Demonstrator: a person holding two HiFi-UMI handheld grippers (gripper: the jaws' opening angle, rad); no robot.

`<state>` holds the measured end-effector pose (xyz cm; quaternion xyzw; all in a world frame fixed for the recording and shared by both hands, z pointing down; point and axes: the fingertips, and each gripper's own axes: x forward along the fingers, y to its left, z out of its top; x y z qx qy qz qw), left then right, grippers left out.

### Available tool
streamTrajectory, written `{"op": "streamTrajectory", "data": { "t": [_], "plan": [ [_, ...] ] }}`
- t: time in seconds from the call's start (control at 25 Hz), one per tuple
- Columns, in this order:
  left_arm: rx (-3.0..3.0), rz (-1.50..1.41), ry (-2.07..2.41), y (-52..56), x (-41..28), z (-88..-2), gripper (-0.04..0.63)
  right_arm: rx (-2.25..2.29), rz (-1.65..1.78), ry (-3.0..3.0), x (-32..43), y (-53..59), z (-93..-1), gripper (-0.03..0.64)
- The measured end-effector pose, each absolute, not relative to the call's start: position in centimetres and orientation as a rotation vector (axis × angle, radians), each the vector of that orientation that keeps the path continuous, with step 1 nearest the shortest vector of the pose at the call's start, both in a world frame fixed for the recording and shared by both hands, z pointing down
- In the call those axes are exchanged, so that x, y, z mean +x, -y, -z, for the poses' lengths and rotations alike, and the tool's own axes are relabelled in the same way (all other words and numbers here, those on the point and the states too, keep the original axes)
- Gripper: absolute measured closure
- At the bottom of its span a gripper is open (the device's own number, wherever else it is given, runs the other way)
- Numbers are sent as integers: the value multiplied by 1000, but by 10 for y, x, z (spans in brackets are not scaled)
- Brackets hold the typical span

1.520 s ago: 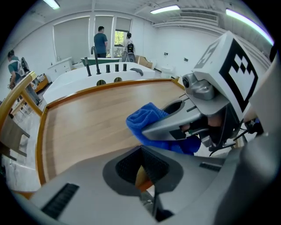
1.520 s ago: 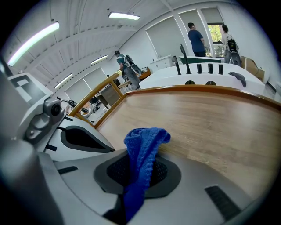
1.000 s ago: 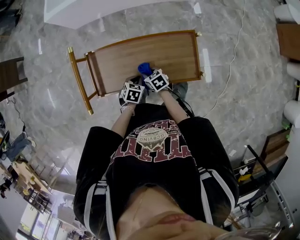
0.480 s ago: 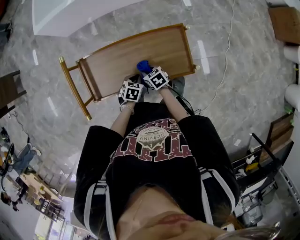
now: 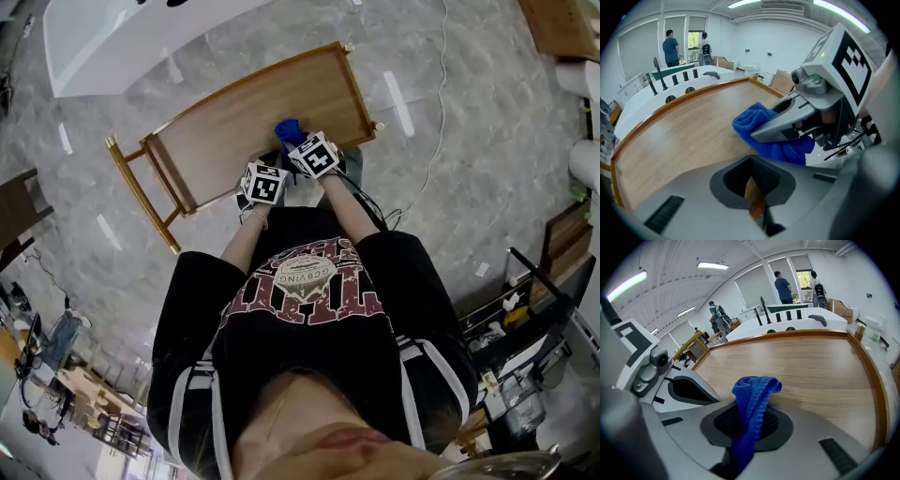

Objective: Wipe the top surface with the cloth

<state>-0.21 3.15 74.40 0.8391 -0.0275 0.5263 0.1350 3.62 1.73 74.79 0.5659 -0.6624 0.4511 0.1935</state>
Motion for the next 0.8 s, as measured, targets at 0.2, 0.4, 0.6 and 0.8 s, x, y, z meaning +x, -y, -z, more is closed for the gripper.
{"op": "streamTrajectory", "data": {
  "t": [0.2, 0.4, 0.6, 0.8],
  "plan": [
    [2439, -1537, 37, -40, 6, -743, 548, 1589, -1275, 1849, 43, -22, -747, 561],
    [2443, -1551, 19, -42, 8, -744, 548, 1595, -1276, 1821, 50, -26, -748, 561],
    [2445, -1546, 13, -40, 12, -743, 548, 1623, -1281, 1797, 59, -30, -747, 561],
    [2457, -1547, -22, -46, 21, -742, 548, 1638, -1278, 1771, 70, -38, -747, 561]
  ]
}}
